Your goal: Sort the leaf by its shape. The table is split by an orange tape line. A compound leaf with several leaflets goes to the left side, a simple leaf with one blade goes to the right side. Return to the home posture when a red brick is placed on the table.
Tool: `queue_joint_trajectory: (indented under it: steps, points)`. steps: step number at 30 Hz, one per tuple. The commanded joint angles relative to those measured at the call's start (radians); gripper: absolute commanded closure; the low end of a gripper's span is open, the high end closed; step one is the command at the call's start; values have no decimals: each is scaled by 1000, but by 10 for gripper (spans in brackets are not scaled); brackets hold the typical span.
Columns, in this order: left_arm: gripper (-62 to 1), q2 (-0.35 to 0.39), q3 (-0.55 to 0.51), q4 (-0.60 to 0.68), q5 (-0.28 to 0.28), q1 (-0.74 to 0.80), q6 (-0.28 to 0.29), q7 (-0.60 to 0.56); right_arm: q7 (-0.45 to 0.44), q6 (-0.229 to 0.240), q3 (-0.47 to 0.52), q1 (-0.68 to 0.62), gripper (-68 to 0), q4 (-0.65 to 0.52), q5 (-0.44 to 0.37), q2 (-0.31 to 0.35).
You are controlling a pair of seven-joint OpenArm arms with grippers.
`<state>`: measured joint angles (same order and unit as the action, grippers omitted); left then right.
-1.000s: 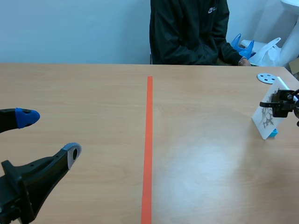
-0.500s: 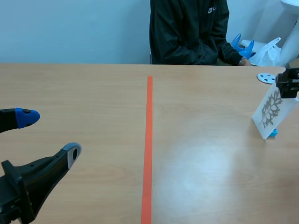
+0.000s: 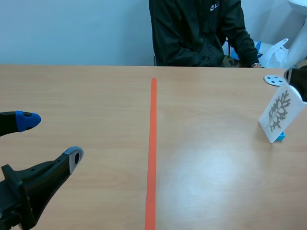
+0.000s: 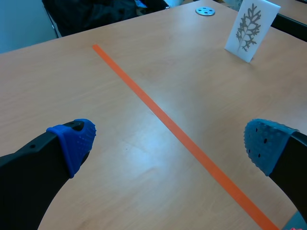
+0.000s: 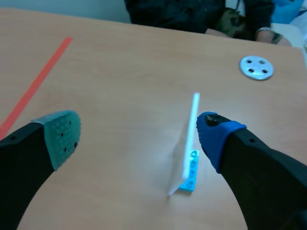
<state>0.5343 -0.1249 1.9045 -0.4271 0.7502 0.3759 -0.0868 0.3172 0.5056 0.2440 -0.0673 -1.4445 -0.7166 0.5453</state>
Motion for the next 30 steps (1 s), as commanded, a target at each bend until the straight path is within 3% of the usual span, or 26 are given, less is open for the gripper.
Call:
queue_joint_trajectory:
  steps: [1, 3, 7, 10, 19, 30]
  points:
    - [-623, -7, 3, 21, -6, -5, 5, -18, -8, 9, 15, -43, -502, -54, -11, 12]
    - [-623, -7, 3, 21, -6, -5, 5, -18, -8, 17, 27, -117, -510, -131, -11, 7]
    - [-623, -7, 3, 21, -5, -5, 5, -18, -9, 16, 33, -256, -639, -278, -10, -8]
    - [-623, -7, 3, 21, -5, -5, 5, -18, -9, 16, 33, -348, -679, -371, -10, -28]
    - [-623, -7, 3, 21, -5, -5, 5, -18, -26, 23, 32, -549, -679, -562, -10, -139]
    - [-623, -7, 3, 21, -6, -5, 5, -18, -40, 27, 30, -556, -679, -577, 11, -158]
